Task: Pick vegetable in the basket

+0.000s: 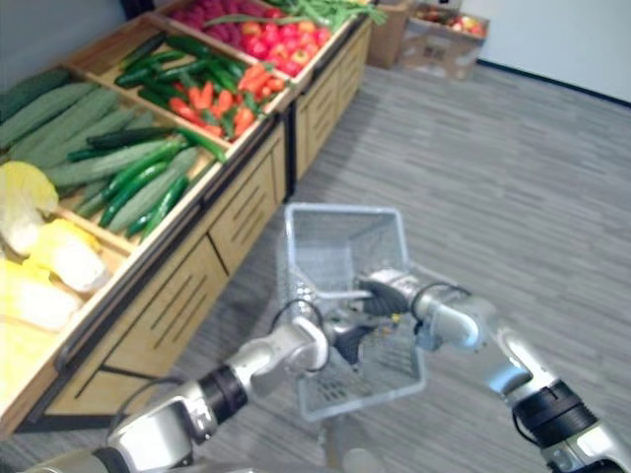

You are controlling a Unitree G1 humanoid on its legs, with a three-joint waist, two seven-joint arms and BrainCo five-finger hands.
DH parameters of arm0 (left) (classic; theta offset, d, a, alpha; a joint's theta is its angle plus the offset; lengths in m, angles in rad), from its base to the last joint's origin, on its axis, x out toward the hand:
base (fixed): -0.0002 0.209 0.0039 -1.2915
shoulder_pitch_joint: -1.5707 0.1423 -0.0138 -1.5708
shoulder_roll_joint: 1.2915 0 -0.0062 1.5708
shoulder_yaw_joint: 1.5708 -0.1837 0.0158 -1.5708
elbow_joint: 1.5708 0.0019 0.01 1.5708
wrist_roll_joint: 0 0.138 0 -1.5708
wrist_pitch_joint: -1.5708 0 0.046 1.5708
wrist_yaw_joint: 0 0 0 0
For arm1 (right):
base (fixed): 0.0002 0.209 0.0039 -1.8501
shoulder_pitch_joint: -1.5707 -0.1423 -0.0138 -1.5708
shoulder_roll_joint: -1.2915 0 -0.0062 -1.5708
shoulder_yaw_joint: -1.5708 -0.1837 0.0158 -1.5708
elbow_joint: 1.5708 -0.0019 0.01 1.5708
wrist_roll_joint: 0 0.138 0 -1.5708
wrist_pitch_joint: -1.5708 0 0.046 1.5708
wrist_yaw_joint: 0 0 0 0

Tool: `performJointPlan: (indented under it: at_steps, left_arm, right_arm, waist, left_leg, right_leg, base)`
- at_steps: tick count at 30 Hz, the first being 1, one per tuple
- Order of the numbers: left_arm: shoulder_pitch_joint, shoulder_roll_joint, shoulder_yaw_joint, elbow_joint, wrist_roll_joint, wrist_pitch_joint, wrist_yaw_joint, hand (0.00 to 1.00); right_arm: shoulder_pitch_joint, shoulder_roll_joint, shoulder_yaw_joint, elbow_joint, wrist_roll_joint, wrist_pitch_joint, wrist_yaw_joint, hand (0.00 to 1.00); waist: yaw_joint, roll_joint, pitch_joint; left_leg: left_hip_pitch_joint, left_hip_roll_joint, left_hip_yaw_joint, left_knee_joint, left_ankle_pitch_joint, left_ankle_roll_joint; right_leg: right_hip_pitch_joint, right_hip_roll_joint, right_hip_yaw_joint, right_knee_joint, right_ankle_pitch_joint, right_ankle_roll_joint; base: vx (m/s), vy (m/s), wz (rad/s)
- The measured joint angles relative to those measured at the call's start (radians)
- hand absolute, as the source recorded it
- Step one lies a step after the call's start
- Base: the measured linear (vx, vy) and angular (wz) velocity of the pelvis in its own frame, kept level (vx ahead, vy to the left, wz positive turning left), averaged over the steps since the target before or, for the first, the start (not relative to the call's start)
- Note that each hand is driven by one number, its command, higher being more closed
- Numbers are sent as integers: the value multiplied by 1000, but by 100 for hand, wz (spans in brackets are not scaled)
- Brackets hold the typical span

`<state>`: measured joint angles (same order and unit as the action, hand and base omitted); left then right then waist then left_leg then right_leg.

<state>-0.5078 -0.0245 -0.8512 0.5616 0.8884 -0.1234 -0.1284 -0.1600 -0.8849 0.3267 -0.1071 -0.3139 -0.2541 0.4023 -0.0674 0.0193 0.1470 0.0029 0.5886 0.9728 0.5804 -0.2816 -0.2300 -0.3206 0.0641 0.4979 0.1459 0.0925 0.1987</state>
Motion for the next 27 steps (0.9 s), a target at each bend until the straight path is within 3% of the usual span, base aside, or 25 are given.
performJointPlan:
  at_steps: [5, 9, 11, 13, 16, 18, 21, 24, 27]
  left_arm:
    - [0, 21, -13, -53, 0, -9, 0, 0]
    - [3, 145, -85, -354, -23, -32, -17, 0]
    - [24, 224, -99, -526, -95, -50, -44, 0]
    - [40, 310, -114, -686, -190, -70, -58, 0]
    - [37, 470, -160, -887, -431, -119, -112, 0]
    - [36, 603, -230, -974, -711, -162, -143, 0]
    - [35, 687, -256, -996, -1000, -184, -157, 0]
    - [35, 729, -277, -1002, -1126, -184, -152, 0]
    - [59, 758, -264, -1014, -1167, -184, -150, 0]
  right_arm:
    - [14, 0, -17, 0, 1, -1, -1, 100]
    - [89, 1, -144, -7, 4, -23, -4, 100]
    - [126, 1, -208, -6, 8, -24, -4, 100]
    - [156, -1, -234, -3, 6, -29, -2, 100]
    - [173, -2, -237, 31, 5, -35, 2, 100]
    - [175, -2, -233, 81, 21, -38, 1, 100]
    - [175, -3, -213, 141, 36, -41, -20, 100]
    - [175, -2, -181, 196, 37, -47, -69, 100]
    - [180, 5, -180, 259, 29, -55, -101, 100]
  waist:
    - [1, 1, 0]
    - [14, 3, 3]
    - [19, 3, 3]
    - [23, 3, 3]
    - [22, 3, 3]
    - [22, 3, 3]
    - [27, 4, 2]
    - [39, 6, 1]
    - [43, 10, -1]
  left_leg:
    - [-16, -1, -20, 2, 0, 1]
    - [-54, -2, -72, 4, 3, 6]
    - [-69, -2, -95, 6, 4, 8]
    - [-70, -4, -111, 6, 4, 8]
    - [-69, -11, -116, 5, 2, 11]
    - [-70, -18, -117, 3, 1, 12]
    - [-73, -21, -130, 2, 1, 13]
    - [-78, -31, -145, -8, 8, 22]
    - [-90, -53, -179, -25, 16, 31]
  right_leg:
    - [0, -7, -13, -1, 0, 0]
    - [2, -22, -53, -2, 0, 0]
    - [7, -28, -74, -2, -3, 1]
    - [17, -34, -87, 0, -9, 1]
    - [23, -43, -91, 0, -13, 5]
    - [24, -49, -92, -1, -13, 6]
    - [31, -54, -102, -2, -14, 5]
    - [38, -63, -118, -2, -15, 3]
    - [50, -87, -149, -4, -17, 2]
  base:
    - [4, 32, 8]
    - [-3, 30, 30]
    - [-2, 26, 32]
    - [6, 27, 20]
    - [4, 43, 7]
    - [10, 36, 4]
    - [19, 33, 9]
    - [28, 24, 16]
    - [23, 25, 34]
